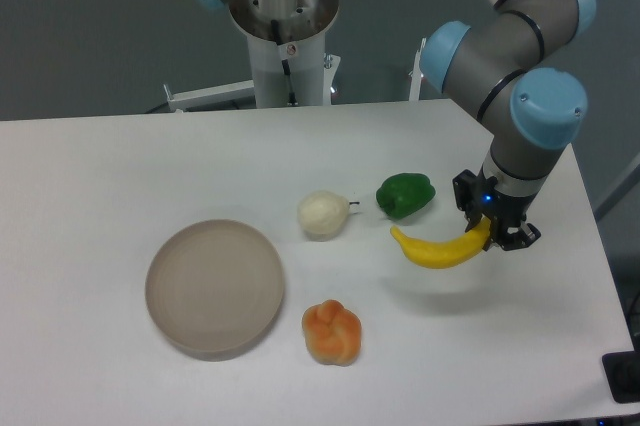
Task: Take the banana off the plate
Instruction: 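Hold the banana raised above the table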
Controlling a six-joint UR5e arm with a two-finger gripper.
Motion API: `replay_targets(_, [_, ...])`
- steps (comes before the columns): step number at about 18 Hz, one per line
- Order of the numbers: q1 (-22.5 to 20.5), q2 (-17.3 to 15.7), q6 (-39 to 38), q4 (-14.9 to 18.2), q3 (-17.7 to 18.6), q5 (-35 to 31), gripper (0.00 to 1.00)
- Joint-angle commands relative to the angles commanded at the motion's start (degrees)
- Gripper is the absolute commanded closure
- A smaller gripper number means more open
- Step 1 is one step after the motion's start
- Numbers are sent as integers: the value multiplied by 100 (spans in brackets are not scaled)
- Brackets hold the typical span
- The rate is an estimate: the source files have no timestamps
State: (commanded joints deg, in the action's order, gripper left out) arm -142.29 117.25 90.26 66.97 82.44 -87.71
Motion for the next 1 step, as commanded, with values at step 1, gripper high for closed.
replay_targets(1, [9,0,0,0,0,-44,70])
